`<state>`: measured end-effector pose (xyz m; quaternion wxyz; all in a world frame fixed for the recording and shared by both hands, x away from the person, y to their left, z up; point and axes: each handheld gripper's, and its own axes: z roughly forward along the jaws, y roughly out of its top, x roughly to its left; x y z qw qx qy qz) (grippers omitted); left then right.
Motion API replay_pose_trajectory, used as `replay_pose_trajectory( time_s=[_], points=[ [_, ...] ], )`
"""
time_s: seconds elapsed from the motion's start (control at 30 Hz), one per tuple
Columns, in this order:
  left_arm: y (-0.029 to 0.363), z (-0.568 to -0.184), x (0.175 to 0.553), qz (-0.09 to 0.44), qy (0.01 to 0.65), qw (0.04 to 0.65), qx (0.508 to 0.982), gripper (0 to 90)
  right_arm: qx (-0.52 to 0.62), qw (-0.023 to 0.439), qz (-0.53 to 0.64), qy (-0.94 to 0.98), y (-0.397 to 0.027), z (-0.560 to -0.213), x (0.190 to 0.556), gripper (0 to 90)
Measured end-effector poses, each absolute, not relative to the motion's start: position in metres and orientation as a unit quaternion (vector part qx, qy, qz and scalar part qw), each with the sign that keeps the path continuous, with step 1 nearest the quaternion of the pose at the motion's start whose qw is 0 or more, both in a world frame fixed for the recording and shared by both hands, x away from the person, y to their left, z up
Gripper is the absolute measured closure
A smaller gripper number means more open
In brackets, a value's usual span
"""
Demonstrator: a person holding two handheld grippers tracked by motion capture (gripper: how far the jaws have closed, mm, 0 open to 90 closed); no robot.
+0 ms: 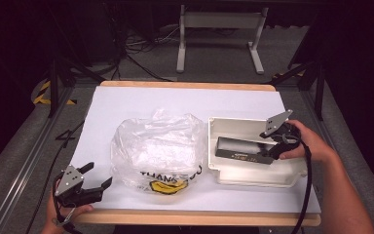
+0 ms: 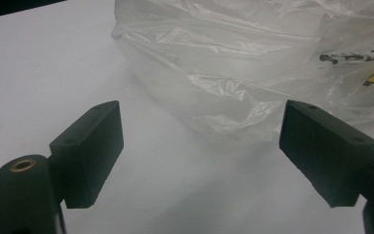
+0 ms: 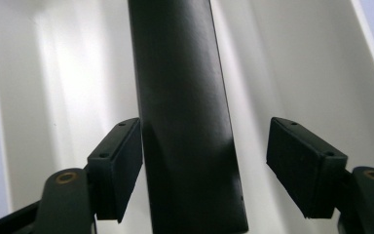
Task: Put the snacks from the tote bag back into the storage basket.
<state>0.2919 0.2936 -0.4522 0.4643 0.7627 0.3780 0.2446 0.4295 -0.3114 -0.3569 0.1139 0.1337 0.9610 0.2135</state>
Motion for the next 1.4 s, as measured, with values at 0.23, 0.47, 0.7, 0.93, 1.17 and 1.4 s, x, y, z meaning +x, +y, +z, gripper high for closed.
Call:
replay_pose_trajectory(
  time_s=[0.23,0.47,0.7,0.93,1.17,1.4],
  points=[
    [0.293,-0.452,0.295,0.245,0.376,0.466,0.763,17.1,0.139,0.121,0.225,0.957,-0.308,-0.355,0.424,28.1],
    [0.292,-0.452,0.297,0.244,0.374,0.465,0.765,17.3,0.15,0.142,0.241,0.948,-0.306,-0.352,0.417,26.4],
    [0.294,-0.451,0.3,0.244,0.376,0.466,0.763,17.4,0.17,0.171,0.257,0.936,-0.306,-0.347,0.409,20.3],
    [0.294,-0.452,0.304,0.244,0.375,0.464,0.765,17.5,0.201,0.199,0.285,0.916,-0.307,-0.342,0.401,18.1],
    [0.294,-0.452,0.307,0.242,0.373,0.464,0.766,17.6,0.212,0.205,0.288,0.911,-0.305,-0.346,0.398,18.0],
    [0.293,-0.452,0.311,0.24,0.372,0.465,0.767,17.7,0.229,0.214,0.293,0.903,-0.305,-0.346,0.394,17.6]
  ],
)
